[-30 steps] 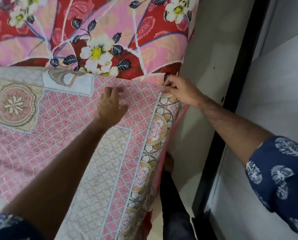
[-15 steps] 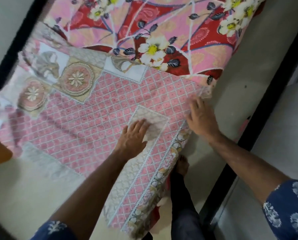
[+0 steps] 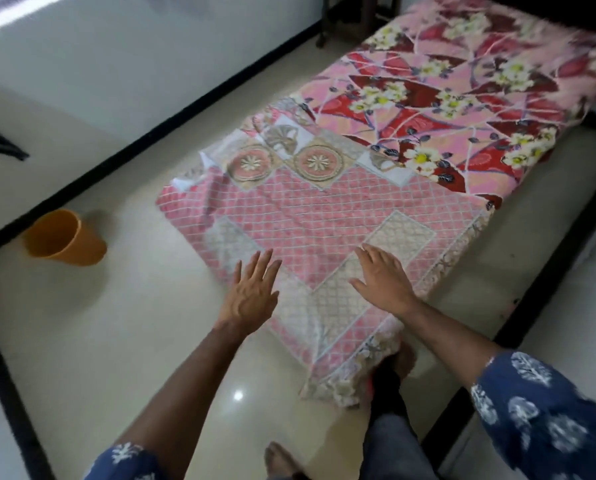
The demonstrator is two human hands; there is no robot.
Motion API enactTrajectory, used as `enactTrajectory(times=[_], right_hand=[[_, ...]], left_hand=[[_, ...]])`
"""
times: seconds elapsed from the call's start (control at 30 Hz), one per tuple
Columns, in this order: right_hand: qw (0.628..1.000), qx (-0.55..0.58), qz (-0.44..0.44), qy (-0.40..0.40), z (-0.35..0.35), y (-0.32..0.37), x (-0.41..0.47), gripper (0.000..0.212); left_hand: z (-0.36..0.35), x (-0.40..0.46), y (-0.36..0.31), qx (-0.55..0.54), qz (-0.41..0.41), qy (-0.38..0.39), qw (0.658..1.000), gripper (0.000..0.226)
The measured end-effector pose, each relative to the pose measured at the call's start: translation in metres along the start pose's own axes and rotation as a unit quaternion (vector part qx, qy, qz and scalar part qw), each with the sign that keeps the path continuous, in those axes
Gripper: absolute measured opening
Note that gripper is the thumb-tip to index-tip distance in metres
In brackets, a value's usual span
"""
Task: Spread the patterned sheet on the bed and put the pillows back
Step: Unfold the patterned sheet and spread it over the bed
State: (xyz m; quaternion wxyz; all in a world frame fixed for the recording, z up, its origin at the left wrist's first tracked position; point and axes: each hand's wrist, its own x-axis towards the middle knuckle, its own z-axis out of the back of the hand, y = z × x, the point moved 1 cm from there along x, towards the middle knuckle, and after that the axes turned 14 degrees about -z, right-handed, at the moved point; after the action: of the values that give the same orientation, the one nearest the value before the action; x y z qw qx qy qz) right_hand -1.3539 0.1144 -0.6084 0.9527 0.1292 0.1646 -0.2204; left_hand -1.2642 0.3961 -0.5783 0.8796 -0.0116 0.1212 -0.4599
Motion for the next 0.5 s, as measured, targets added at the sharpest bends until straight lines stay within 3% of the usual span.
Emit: enactTrajectory(times=[0.2, 0.5], right_hand=[[0.999, 0.003, 0.034, -0.027, 0.041, 0.16, -0.06, 0.076], [0.996, -0.018, 0.065, -0.062, 0.071, 0.291, -0.045, 0.077]], left_hand=[[0.064, -0.148, 0.087, 0.014, 0.058, -0.057, 0.997, 0.068], [0.112, -0.201, 0.19, 0.036, 0.075, -0.091, 0.992, 0.072]])
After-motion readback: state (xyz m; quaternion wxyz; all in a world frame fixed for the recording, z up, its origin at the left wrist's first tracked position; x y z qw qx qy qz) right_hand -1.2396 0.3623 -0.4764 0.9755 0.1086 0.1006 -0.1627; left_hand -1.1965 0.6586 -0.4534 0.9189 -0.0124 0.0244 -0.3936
